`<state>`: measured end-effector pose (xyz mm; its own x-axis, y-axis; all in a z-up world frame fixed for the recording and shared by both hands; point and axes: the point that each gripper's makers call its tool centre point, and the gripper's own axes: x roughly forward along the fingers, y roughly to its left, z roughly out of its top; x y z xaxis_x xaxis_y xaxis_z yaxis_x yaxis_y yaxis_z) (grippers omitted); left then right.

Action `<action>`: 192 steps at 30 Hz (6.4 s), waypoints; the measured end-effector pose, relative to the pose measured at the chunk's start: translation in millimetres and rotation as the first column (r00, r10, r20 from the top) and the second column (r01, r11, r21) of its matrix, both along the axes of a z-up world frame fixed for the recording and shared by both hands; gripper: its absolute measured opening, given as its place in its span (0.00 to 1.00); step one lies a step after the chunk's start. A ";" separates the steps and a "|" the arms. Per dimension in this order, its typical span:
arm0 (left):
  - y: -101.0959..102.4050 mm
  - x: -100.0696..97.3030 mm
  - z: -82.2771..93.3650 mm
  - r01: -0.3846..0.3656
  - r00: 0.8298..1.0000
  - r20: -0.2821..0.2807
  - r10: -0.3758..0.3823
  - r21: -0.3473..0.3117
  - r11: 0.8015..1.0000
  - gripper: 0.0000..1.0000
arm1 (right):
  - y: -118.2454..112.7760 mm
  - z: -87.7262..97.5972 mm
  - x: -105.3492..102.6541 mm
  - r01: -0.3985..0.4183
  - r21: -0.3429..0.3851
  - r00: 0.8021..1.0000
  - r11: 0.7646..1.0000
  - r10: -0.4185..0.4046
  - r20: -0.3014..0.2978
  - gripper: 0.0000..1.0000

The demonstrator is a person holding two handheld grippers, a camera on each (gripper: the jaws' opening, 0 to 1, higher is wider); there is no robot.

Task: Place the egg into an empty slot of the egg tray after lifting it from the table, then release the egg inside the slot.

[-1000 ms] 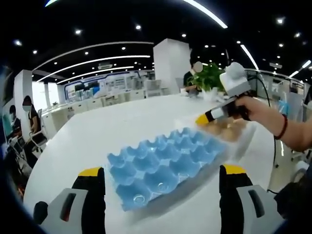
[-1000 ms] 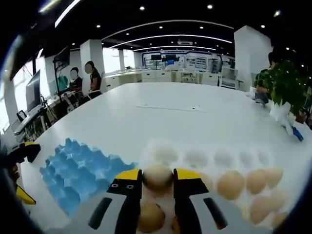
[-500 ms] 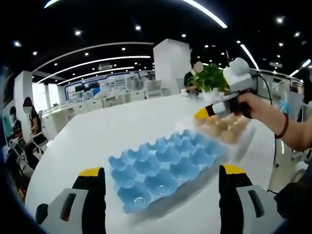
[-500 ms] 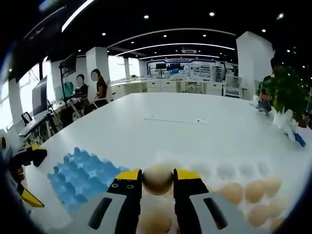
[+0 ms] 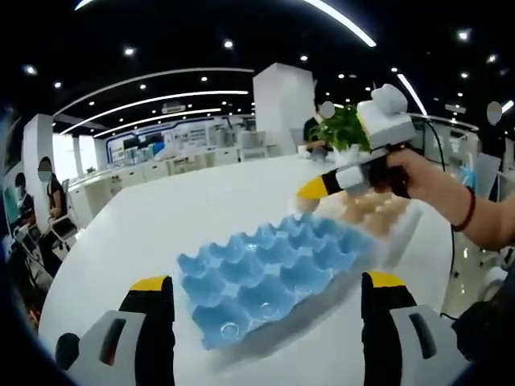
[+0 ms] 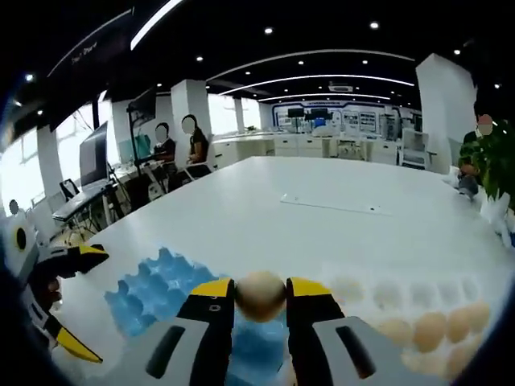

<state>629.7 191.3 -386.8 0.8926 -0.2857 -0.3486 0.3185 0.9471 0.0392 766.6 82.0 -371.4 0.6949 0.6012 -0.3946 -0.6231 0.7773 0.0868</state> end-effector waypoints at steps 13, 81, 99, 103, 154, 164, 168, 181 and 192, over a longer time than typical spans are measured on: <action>-4.3 -1.0 2.8 0.005 1.000 0.006 -0.005 -0.005 1.000 0.99 | 38.3 0.6 -14.9 -0.101 0.025 0.995 0.995 0.101 0.008 0.26; 10.2 -5.3 -7.1 -0.022 0.999 -0.026 0.022 -0.006 1.000 0.99 | 183.3 -29.6 -40.1 -0.453 -0.100 0.888 0.886 0.458 0.038 0.26; 22.2 1.9 -10.3 -0.035 0.999 -0.032 0.035 -0.009 0.999 0.99 | 185.1 -40.7 -37.7 -0.467 -0.113 0.880 0.877 0.474 0.036 0.29; 21.5 2.0 -10.0 -0.035 0.999 -0.032 0.034 -0.008 0.999 0.99 | 185.2 -38.6 -39.9 -0.483 -0.058 0.875 0.874 0.484 0.008 0.32; 38.1 16.5 6.6 -0.015 0.998 0.058 0.017 -0.040 0.999 1.00 | 126.6 -20.4 -36.3 -0.401 -0.042 0.913 0.915 0.403 0.056 0.74; 18.6 3.9 12.5 -0.026 0.997 0.076 0.030 -0.041 0.999 1.00 | 101.7 -17.9 -29.9 -0.357 -0.062 0.929 0.932 0.361 0.078 0.74; 13.0 4.2 12.4 -0.018 0.997 0.076 0.021 -0.042 0.999 1.00 | 93.5 -17.0 -29.2 -0.346 -0.057 0.933 0.937 0.350 0.080 0.74; 6.7 5.3 9.4 -0.013 0.997 0.072 0.016 -0.039 0.999 1.00 | 64.6 -16.4 -28.9 -0.302 -0.075 0.947 0.950 0.308 0.087 0.73; 3.9 -0.3 7.2 -0.011 0.998 0.068 0.013 -0.030 0.999 1.00 | 40.3 -14.8 -18.4 -0.243 -0.052 0.965 0.969 0.247 0.090 0.72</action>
